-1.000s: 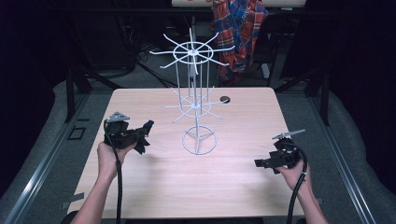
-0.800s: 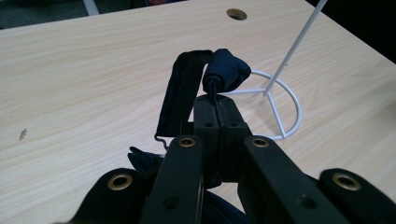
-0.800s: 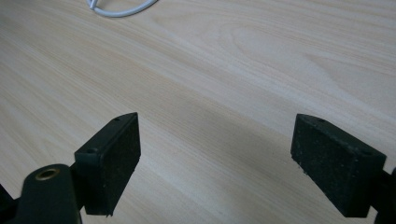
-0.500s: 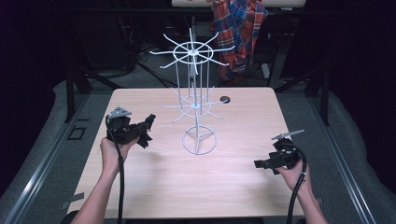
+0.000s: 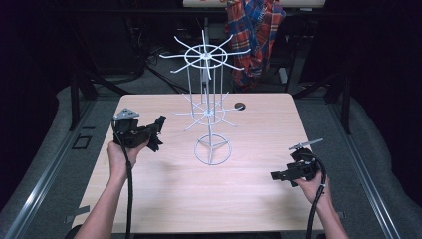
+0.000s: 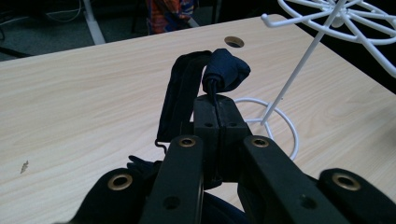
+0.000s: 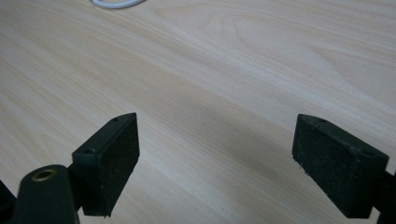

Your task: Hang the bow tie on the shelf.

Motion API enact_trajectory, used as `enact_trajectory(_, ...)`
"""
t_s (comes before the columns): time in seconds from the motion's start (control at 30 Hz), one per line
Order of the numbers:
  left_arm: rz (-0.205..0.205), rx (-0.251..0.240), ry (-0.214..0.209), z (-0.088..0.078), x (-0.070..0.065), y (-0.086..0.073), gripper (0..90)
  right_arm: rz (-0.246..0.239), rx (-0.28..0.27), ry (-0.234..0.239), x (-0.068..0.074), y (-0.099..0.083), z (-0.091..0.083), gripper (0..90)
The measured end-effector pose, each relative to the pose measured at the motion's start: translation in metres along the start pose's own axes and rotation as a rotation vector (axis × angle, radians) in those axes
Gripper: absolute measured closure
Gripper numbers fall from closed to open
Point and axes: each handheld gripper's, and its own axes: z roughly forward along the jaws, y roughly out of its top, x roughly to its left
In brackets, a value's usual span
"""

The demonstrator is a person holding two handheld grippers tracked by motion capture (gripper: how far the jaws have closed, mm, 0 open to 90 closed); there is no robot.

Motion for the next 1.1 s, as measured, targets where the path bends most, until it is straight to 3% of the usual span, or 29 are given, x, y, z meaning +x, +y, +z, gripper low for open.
enact_trajectory(0.13,-0.002,-0.005,0.004,-0.001,0.000,0.002,89.2,0.001,0.001,0.000,-0.001,-0.001,-0.001,12.9)
enact_trajectory(0.37,0.007,-0.012,0.000,-0.002,-0.001,0.004,89.2,0.002,0.002,-0.034,0.000,-0.002,-0.002,0.0)
enact_trajectory(0.53,0.011,-0.027,-0.003,-0.002,-0.004,0.007,89.1,-0.011,0.004,-0.058,0.001,-0.002,-0.003,0.0)
enact_trajectory(1.1,0.034,-0.062,-0.030,0.003,-0.015,0.022,89.1,-0.003,0.028,-0.050,-0.001,-0.004,-0.001,0.1)
